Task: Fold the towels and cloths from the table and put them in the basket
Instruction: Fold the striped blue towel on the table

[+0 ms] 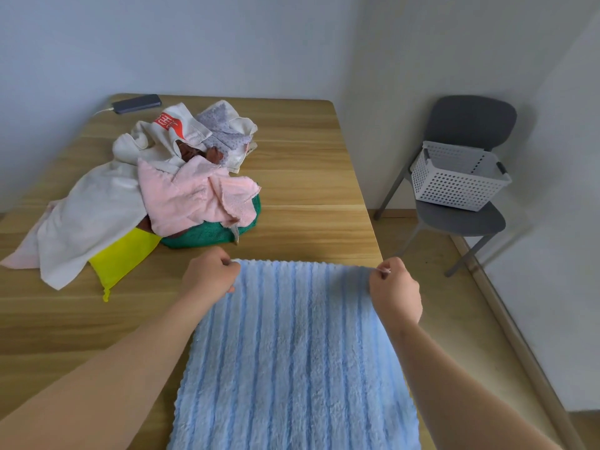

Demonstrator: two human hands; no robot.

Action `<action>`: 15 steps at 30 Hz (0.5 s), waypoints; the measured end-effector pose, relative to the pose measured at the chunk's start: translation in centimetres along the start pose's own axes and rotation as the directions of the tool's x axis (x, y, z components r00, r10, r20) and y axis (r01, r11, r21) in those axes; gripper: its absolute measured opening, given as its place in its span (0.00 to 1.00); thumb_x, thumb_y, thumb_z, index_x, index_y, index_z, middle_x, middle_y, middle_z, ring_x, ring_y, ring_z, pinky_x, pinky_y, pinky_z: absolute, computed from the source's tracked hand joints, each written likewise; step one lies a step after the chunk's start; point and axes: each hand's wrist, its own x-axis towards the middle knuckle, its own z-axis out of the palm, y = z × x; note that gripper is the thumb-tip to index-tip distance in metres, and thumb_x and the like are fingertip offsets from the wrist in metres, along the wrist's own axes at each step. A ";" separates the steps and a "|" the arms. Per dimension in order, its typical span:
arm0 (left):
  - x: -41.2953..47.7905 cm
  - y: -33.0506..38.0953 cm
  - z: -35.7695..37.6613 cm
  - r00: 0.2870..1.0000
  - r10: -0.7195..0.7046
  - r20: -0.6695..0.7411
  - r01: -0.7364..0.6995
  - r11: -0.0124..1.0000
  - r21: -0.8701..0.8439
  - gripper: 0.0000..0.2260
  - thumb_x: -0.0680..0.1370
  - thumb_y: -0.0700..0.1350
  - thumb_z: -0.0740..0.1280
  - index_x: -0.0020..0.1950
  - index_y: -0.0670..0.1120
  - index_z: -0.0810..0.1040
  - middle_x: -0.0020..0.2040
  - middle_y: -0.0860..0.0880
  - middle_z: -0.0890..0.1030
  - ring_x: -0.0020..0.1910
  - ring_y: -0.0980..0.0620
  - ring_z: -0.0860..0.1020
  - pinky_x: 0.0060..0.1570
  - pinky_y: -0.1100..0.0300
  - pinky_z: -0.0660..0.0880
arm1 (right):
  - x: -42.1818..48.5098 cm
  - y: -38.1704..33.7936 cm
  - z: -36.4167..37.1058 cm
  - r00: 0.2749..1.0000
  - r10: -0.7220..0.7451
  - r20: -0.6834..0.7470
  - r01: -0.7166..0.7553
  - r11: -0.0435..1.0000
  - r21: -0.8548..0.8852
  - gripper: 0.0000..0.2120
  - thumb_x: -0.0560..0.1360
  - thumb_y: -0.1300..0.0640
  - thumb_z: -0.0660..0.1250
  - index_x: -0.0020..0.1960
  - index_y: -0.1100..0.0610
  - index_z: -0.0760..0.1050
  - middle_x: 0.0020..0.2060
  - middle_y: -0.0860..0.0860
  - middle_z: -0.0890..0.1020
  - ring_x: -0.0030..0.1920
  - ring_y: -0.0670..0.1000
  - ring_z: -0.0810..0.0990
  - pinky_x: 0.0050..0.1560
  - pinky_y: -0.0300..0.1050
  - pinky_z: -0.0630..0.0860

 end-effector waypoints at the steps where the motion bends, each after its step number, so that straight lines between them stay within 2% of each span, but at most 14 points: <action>1: 0.4 -0.3 0.3 1.000 0.011 0.009 -0.011 0.999 0.030 0.03 0.76 0.41 0.62 0.47 0.46 0.75 0.47 0.43 0.82 0.44 0.46 0.81 0.48 0.52 0.78 | 0.2 0.1 0.3 0.999 -0.004 0.033 0.003 1.000 0.019 0.11 0.77 0.59 0.55 0.58 0.54 0.70 0.47 0.53 0.80 0.44 0.58 0.78 0.42 0.47 0.74; 2: 0.5 -0.6 0.6 0.999 0.022 0.040 -0.024 0.997 0.068 0.08 0.77 0.41 0.62 0.55 0.45 0.75 0.54 0.43 0.81 0.50 0.46 0.79 0.49 0.54 0.76 | 0.3 0.4 0.7 0.996 -0.013 0.088 0.008 0.999 0.049 0.15 0.77 0.60 0.56 0.63 0.53 0.68 0.52 0.52 0.80 0.46 0.57 0.79 0.42 0.47 0.75; 4: 0.3 -1.5 1.4 0.989 0.038 0.144 -0.052 0.994 0.093 0.21 0.78 0.41 0.63 0.71 0.45 0.64 0.68 0.44 0.72 0.57 0.47 0.74 0.48 0.57 0.71 | -0.2 1.2 1.1 0.981 -0.033 0.193 0.020 0.997 0.070 0.23 0.77 0.61 0.57 0.71 0.51 0.61 0.63 0.52 0.75 0.48 0.55 0.78 0.43 0.48 0.76; 6: -0.8 -2.3 1.9 0.975 0.095 0.201 -0.125 0.982 0.140 0.27 0.78 0.42 0.63 0.75 0.45 0.57 0.73 0.45 0.63 0.64 0.47 0.70 0.52 0.59 0.69 | -1.2 2.3 1.8 0.969 -0.086 0.230 0.094 0.995 -0.027 0.26 0.76 0.62 0.58 0.73 0.51 0.60 0.66 0.54 0.72 0.54 0.55 0.76 0.51 0.50 0.76; 7: -1.5 -2.8 2.0 0.966 0.153 0.209 -0.197 0.957 0.214 0.27 0.78 0.42 0.64 0.74 0.46 0.58 0.73 0.45 0.63 0.65 0.47 0.70 0.54 0.58 0.68 | -2.0 2.9 2.2 0.968 -0.125 0.218 0.151 0.983 -0.107 0.25 0.75 0.62 0.59 0.72 0.53 0.63 0.65 0.54 0.73 0.59 0.56 0.74 0.57 0.50 0.73; 8: -2.4 -3.3 2.1 0.954 0.220 0.202 -0.275 0.912 0.305 0.25 0.77 0.43 0.64 0.73 0.46 0.61 0.71 0.46 0.64 0.63 0.48 0.70 0.55 0.58 0.68 | -2.9 3.4 2.6 0.968 -0.177 0.176 0.208 0.963 -0.173 0.23 0.74 0.62 0.61 0.69 0.55 0.67 0.63 0.55 0.75 0.61 0.58 0.73 0.59 0.50 0.71; 9: -3.3 -3.9 2.1 0.938 0.298 0.176 -0.344 0.858 0.381 0.21 0.77 0.43 0.65 0.69 0.47 0.66 0.66 0.47 0.68 0.59 0.49 0.72 0.51 0.59 0.69 | -3.8 3.8 2.9 0.962 -0.243 0.129 0.266 0.941 -0.210 0.20 0.72 0.64 0.64 0.64 0.57 0.72 0.58 0.56 0.78 0.58 0.60 0.74 0.57 0.52 0.71; 11: -5.3 -4.9 2.3 0.898 0.416 0.142 -0.435 0.799 0.414 0.13 0.76 0.42 0.65 0.61 0.47 0.73 0.52 0.51 0.70 0.44 0.52 0.71 0.37 0.62 0.65 | -5.7 4.7 3.6 0.931 -0.352 0.092 0.364 0.904 -0.226 0.12 0.68 0.66 0.68 0.51 0.60 0.77 0.45 0.58 0.80 0.48 0.63 0.77 0.46 0.53 0.73; 13: -7.4 -5.8 2.8 0.854 0.471 0.223 -0.521 0.773 0.362 0.08 0.77 0.42 0.64 0.55 0.47 0.75 0.45 0.55 0.67 0.35 0.54 0.68 0.29 0.65 0.60 | -7.5 5.0 3.6 0.912 -0.372 0.172 0.403 0.890 -0.214 0.07 0.71 0.64 0.65 0.49 0.59 0.75 0.44 0.55 0.78 0.46 0.60 0.77 0.41 0.48 0.70; 15: -9.0 -7.0 3.4 0.801 0.498 0.332 -0.592 0.743 0.314 0.06 0.78 0.42 0.62 0.53 0.48 0.75 0.41 0.58 0.65 0.34 0.59 0.69 0.30 0.68 0.60 | -9.0 5.6 3.6 0.892 -0.336 0.303 0.409 0.886 -0.219 0.03 0.77 0.59 0.58 0.50 0.55 0.69 0.45 0.50 0.73 0.45 0.55 0.74 0.38 0.44 0.65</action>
